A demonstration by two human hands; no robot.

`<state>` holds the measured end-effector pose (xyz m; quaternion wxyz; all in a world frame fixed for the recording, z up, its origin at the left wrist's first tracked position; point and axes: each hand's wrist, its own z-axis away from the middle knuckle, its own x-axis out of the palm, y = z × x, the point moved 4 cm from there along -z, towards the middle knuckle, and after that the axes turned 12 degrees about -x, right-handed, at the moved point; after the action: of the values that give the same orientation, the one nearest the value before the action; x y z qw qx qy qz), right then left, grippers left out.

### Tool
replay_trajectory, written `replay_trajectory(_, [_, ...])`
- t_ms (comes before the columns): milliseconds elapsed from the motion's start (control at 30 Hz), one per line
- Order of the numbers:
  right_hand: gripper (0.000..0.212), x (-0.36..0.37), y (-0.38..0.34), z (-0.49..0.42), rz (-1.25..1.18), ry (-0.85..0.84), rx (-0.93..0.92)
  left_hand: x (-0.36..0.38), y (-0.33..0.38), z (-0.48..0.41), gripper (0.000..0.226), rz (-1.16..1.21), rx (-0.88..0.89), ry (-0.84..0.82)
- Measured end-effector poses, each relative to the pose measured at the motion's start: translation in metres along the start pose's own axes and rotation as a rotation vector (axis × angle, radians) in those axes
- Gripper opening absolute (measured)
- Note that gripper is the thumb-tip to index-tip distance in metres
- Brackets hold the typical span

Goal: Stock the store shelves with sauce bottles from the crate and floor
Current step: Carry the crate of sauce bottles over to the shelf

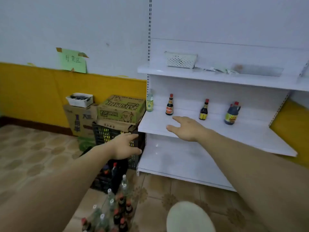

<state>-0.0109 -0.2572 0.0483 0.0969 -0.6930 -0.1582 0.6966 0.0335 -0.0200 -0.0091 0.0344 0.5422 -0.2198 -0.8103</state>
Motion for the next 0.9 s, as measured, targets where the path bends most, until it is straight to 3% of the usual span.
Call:
replay_trajectory(467, [0.079,0.186,-0.176,-0.133,-0.095,-0.265,-0.001,-0.034,-0.303,-0.012,0.082,0.042,-0.274,-0.125])
replay_trajectory(900, [0.077,0.284,-0.192,-0.234,-0.158,-0.384,0.104,-0.047,-0.407,-0.099,0.077,0.101,-0.371,-0.204])
